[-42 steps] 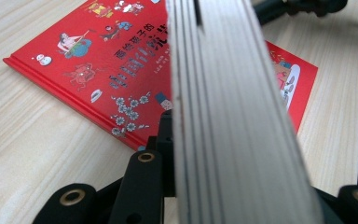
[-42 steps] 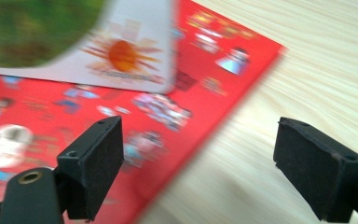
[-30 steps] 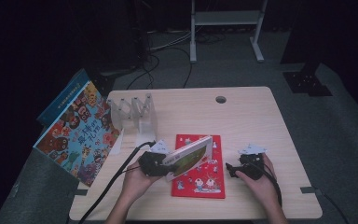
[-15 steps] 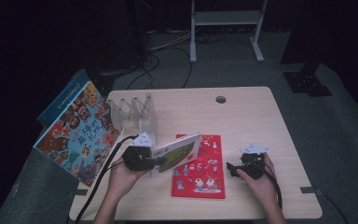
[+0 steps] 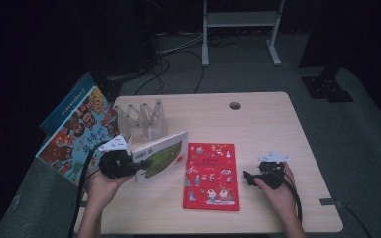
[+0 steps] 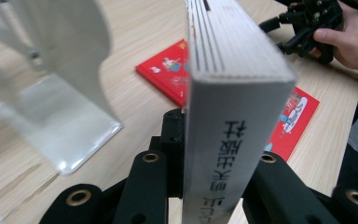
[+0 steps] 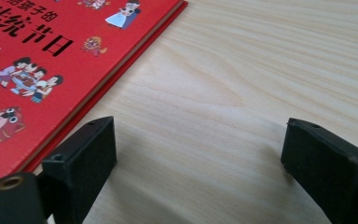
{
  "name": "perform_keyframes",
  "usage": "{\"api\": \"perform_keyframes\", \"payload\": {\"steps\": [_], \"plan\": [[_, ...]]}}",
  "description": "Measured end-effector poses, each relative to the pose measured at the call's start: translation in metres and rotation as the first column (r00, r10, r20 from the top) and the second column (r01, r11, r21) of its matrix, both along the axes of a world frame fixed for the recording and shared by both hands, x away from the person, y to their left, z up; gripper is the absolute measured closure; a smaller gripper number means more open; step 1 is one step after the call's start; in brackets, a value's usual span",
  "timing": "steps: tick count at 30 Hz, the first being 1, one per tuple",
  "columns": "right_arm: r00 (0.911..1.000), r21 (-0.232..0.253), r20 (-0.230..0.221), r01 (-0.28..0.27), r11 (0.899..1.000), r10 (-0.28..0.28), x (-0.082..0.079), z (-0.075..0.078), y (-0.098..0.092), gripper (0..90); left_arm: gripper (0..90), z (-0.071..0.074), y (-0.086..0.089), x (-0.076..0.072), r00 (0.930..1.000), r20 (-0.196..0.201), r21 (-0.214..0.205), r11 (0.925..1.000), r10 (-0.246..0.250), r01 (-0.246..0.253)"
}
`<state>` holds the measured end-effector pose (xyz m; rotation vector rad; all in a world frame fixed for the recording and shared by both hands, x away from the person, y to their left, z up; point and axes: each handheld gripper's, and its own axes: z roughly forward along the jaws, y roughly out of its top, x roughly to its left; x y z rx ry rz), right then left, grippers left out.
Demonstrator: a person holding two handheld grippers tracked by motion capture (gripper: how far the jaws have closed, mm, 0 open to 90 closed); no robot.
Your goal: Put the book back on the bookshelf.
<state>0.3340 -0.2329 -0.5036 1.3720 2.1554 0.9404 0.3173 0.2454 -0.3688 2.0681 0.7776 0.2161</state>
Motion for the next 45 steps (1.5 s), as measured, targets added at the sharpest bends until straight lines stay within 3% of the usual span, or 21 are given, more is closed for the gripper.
{"api": "perform_keyframes", "payload": {"steps": [8,13,15,25,37,45], "plan": [[0.9999,-0.001,0.002,0.012,1.000,-0.012,0.001,0.000,-0.002,9.2,75.5,0.010,0.041,-0.012,0.9965,0.022,-0.030,0.9963,0.081,-0.080],[0.9998,0.000,0.003,0.017,1.000,-0.017,0.002,0.000,-0.003,9.2,75.4,0.014,0.061,-0.016,0.9901,0.034,-0.037,0.9902,0.136,-0.135],[0.9998,0.000,0.002,0.018,1.000,-0.018,0.002,0.000,-0.003,9.2,75.5,0.015,0.065,-0.016,0.9864,0.056,-0.035,0.9876,0.155,-0.153],[0.9998,-0.001,0.003,0.018,1.000,-0.018,0.002,0.000,-0.003,9.2,75.5,0.011,0.061,0.007,0.9753,0.077,-0.023,0.9783,0.207,-0.206],[0.9998,0.000,0.003,0.018,1.000,-0.018,0.002,0.000,-0.003,9.2,75.4,-0.005,0.044,0.044,0.9630,0.093,-0.017,0.9675,0.253,-0.252],[0.9998,0.000,0.003,0.017,1.000,-0.017,0.002,0.000,-0.003,9.2,75.4,-0.010,0.041,0.063,0.9563,0.089,-0.041,0.9604,0.278,-0.276]]}}
